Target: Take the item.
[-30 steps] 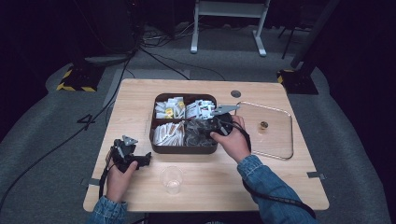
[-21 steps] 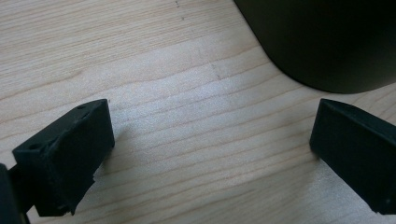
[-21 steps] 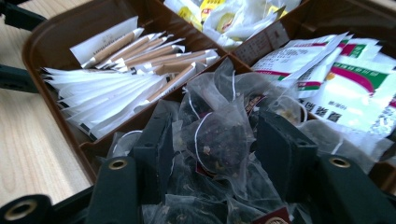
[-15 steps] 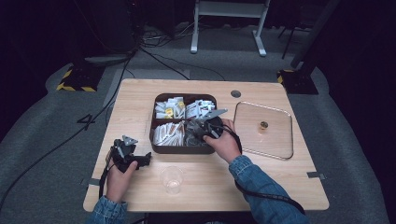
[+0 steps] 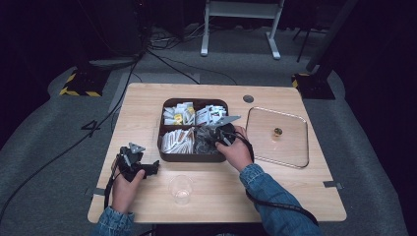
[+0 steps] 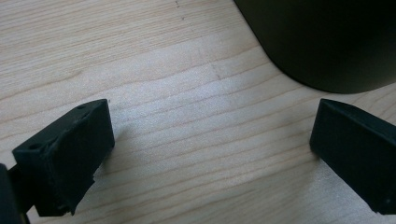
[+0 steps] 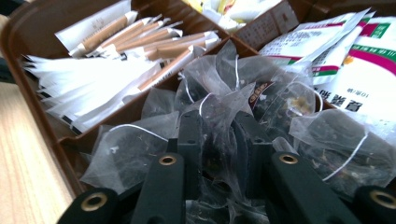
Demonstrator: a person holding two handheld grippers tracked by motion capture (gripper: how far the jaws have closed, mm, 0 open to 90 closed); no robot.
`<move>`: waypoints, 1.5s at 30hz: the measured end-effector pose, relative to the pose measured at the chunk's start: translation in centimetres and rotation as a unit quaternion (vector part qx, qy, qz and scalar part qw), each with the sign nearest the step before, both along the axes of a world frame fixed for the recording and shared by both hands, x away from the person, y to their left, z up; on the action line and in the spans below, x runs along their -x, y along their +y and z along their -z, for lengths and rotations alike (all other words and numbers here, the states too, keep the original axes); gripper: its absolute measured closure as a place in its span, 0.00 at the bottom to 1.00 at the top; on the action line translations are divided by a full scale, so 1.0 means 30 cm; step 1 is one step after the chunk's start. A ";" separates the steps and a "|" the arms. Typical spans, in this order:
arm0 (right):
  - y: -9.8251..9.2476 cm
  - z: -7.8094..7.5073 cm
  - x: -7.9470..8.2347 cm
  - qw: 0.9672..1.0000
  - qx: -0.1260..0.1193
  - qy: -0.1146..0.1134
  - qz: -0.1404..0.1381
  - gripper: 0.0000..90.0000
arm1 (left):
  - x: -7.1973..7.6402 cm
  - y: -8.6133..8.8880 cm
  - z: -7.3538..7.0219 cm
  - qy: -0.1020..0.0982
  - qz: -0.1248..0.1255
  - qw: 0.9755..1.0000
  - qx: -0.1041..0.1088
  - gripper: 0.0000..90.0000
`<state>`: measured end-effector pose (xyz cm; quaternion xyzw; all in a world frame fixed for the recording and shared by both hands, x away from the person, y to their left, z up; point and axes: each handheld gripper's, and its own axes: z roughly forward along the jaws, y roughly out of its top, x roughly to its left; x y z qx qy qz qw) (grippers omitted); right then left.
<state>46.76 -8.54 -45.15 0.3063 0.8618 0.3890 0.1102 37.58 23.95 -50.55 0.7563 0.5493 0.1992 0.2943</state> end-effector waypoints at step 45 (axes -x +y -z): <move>-0.052 -0.227 0.187 0.993 -0.108 -0.035 -0.031 0.84 | 0.000 0.000 0.000 0.000 0.000 1.000 0.000 0.00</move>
